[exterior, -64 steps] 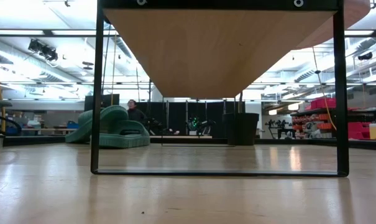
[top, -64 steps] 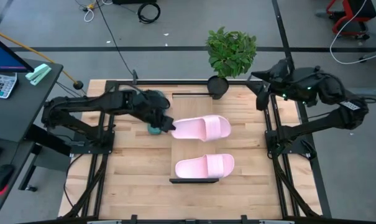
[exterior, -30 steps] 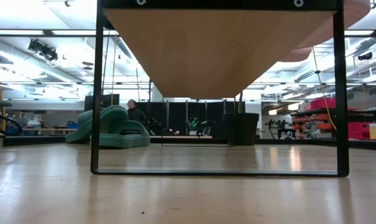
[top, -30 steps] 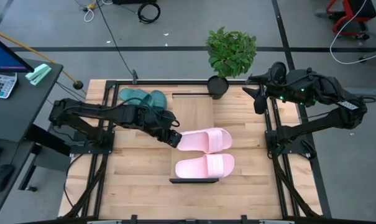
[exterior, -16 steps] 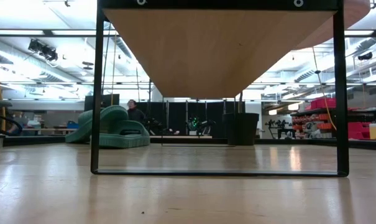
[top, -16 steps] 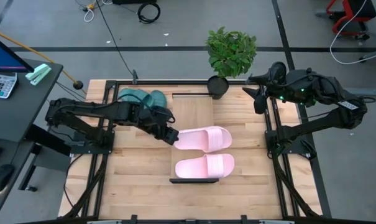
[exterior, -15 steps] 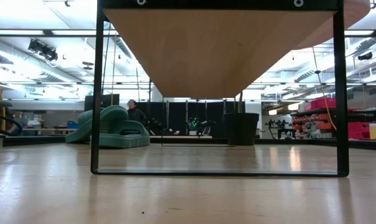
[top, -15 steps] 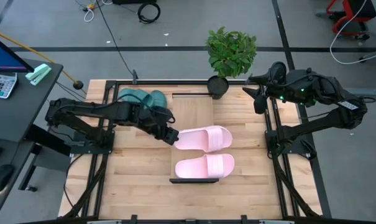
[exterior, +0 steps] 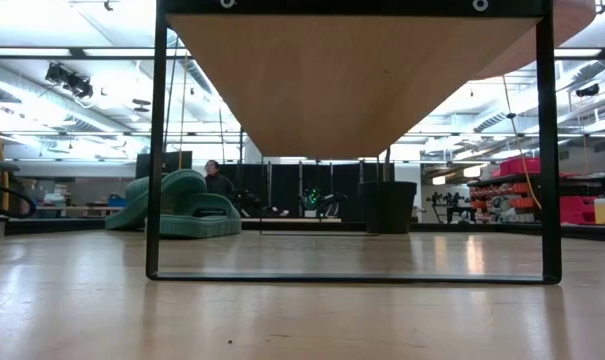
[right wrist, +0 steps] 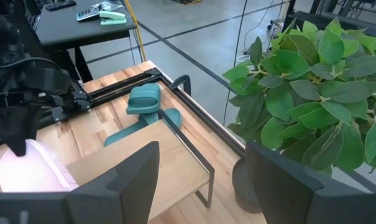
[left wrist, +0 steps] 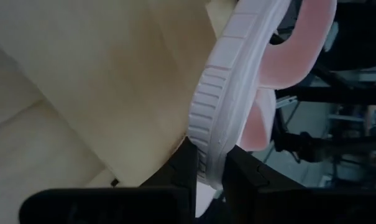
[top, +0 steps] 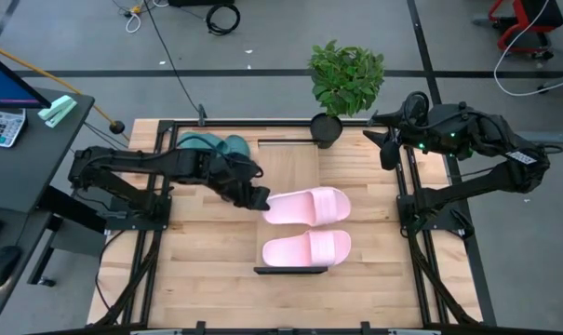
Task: Pick and place slides into the shelf
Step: Put the pink slide on the shelf
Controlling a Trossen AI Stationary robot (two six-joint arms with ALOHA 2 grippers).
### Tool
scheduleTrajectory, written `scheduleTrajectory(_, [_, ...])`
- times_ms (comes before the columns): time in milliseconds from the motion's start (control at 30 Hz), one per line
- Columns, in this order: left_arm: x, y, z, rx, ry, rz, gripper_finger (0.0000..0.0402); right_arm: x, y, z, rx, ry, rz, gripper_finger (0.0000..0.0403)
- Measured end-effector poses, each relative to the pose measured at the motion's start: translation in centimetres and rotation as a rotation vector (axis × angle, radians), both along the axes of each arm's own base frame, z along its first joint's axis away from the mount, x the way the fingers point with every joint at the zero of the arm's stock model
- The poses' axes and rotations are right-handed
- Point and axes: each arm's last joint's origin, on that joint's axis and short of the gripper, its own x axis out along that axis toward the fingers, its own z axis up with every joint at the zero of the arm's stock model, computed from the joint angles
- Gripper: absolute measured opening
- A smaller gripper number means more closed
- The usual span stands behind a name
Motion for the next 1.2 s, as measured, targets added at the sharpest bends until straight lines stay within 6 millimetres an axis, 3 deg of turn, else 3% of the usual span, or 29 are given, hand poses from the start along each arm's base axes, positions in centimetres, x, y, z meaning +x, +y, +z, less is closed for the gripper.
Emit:
scheduleTrajectory(567, [-0.4,3.1,0.0,-0.082,0.023,-0.003,0.0052,0.0,0.0,0.0,0.0,0.003,0.0,0.0244])
scheduleTrajectory(767, [0.5,5.4,3.0,-0.118,-0.299,0.011,0.0052,0.1,0.0,-0.1,0.0,0.006,0.0,0.0244])
scheduleTrajectory(933, [0.8,5.5,3.9,-0.162,-0.39,-0.031,0.0052,0.4,0.0,-0.2,-0.003,0.018,0.002,0.0244])
scheduleTrajectory(1067, [0.9,5.4,3.4,-0.174,-0.396,-0.083,0.0052,0.8,0.0,-0.3,-0.004,0.029,0.002,0.0244])
scheduleTrajectory(1200, [1.2,5.0,1.2,-0.274,-0.396,-0.143,0.0052,1.3,-0.1,-0.5,-0.015,0.05,0.009,0.0244])
